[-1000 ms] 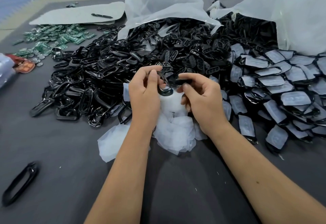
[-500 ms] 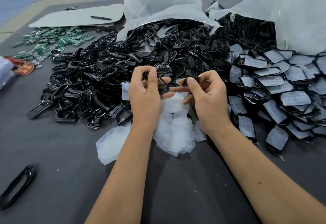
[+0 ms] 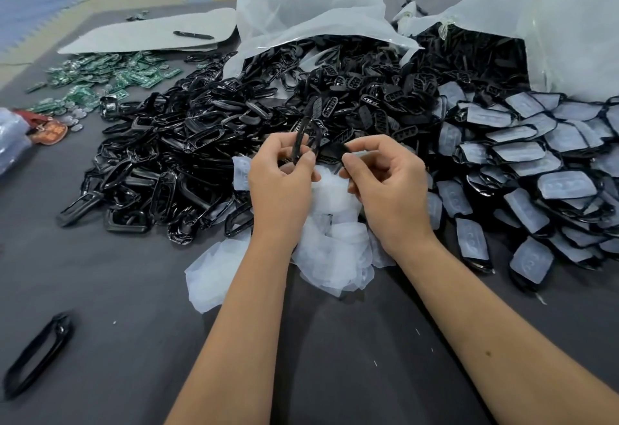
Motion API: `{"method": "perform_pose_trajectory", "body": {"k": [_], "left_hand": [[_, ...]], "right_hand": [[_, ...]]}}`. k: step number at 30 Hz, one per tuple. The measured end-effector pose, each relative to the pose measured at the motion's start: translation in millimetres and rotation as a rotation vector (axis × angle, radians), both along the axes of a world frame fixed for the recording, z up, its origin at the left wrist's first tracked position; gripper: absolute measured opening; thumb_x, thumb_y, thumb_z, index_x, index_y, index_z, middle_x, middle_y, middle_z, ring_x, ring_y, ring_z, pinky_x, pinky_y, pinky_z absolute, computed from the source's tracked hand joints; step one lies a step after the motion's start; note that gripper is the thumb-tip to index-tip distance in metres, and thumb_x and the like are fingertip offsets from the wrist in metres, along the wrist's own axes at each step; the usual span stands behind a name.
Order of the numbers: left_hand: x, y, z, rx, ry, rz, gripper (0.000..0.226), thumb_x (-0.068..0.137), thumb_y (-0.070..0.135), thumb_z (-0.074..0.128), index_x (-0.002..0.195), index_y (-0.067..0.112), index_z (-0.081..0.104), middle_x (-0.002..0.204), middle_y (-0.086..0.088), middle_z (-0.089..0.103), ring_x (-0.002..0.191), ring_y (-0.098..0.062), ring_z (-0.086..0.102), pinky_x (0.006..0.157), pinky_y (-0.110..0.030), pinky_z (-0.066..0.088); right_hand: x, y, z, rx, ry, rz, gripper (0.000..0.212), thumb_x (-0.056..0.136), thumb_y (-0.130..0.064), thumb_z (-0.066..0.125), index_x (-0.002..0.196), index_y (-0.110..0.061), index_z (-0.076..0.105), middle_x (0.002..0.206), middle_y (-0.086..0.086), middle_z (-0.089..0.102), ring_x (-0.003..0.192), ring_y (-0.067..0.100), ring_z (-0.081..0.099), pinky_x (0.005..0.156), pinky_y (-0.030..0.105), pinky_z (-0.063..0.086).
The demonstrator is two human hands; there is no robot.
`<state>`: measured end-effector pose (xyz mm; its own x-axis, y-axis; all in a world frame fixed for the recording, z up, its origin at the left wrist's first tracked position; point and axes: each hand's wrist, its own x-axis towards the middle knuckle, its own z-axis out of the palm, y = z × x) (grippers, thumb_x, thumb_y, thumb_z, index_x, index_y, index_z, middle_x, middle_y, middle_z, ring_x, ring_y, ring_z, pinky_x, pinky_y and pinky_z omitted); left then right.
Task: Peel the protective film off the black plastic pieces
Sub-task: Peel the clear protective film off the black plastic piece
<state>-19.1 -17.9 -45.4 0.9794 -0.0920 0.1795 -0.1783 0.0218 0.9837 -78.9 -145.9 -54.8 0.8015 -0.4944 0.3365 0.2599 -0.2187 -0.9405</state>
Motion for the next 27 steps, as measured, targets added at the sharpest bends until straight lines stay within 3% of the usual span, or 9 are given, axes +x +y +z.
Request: {"method": "perform_pose_trajectory", "body": {"k": [6, 11, 15, 20, 25, 27], "left_hand": [[1, 0, -2, 0.012, 0.019, -0.012, 0.02, 0.091, 0.0, 0.072, 0.105, 0.015, 0.069, 0.079, -0.006, 0.073, 0.061, -0.012, 0.067, 0.061, -0.021, 0.052], [2, -1, -2, 0.042, 0.02, -0.023, 0.028, 0.096, -0.002, 0.059, 0.104, 0.017, 0.078, 0.076, 0.002, 0.071, 0.062, -0.009, 0.064, 0.06, -0.02, 0.049], [2, -1, -1, 0.057, 0.036, -0.047, 0.037, 0.093, -0.007, 0.052, 0.107, 0.015, 0.079, 0.074, 0.005, 0.069, 0.061, -0.008, 0.063, 0.061, -0.021, 0.048], [-1, -2, 0, 0.132, -0.025, -0.037, 0.04, 0.092, -0.009, 0.052, 0.111, 0.014, 0.08, 0.077, 0.006, 0.069, 0.065, -0.009, 0.069, 0.065, -0.021, 0.051], [-3, -1, 1, 0.219, -0.111, -0.021, 0.041, 0.091, -0.007, 0.053, 0.112, 0.015, 0.08, 0.088, -0.003, 0.075, 0.08, -0.026, 0.072, 0.076, -0.035, 0.059], [-4, -1, 1, 0.231, -0.116, -0.044, 0.04, 0.091, -0.007, 0.054, 0.112, 0.015, 0.08, 0.084, -0.005, 0.073, 0.078, -0.026, 0.072, 0.072, -0.03, 0.057]], "right_hand": [[-2, 1, 2, -0.09, 0.021, -0.037, 0.021, 0.1, -0.006, 0.063, 0.111, -0.015, 0.078, 0.088, -0.009, 0.074, 0.073, 0.006, 0.068, 0.07, 0.019, 0.054], [-2, 2, 4, -0.082, 0.025, -0.11, 0.004, 0.096, -0.009, 0.072, 0.099, -0.008, 0.07, 0.083, 0.003, 0.074, 0.069, 0.016, 0.07, 0.066, 0.029, 0.058], [-2, 4, 4, -0.172, 0.021, -0.172, 0.004, 0.093, -0.011, 0.075, 0.097, -0.008, 0.074, 0.083, -0.001, 0.074, 0.073, 0.015, 0.071, 0.071, 0.036, 0.061], [-5, 8, 6, -0.336, -0.027, -0.263, 0.006, 0.092, -0.011, 0.075, 0.098, -0.01, 0.077, 0.084, -0.01, 0.073, 0.078, 0.006, 0.069, 0.073, 0.024, 0.057], [-7, 14, 6, -0.498, -0.087, -0.301, 0.006, 0.093, -0.007, 0.073, 0.097, -0.006, 0.077, 0.087, -0.002, 0.074, 0.079, 0.009, 0.068, 0.074, 0.018, 0.054], [-6, 14, 6, -0.504, -0.087, -0.306, 0.005, 0.093, -0.007, 0.073, 0.097, -0.005, 0.076, 0.086, -0.001, 0.074, 0.079, 0.009, 0.068, 0.074, 0.018, 0.053]]}}
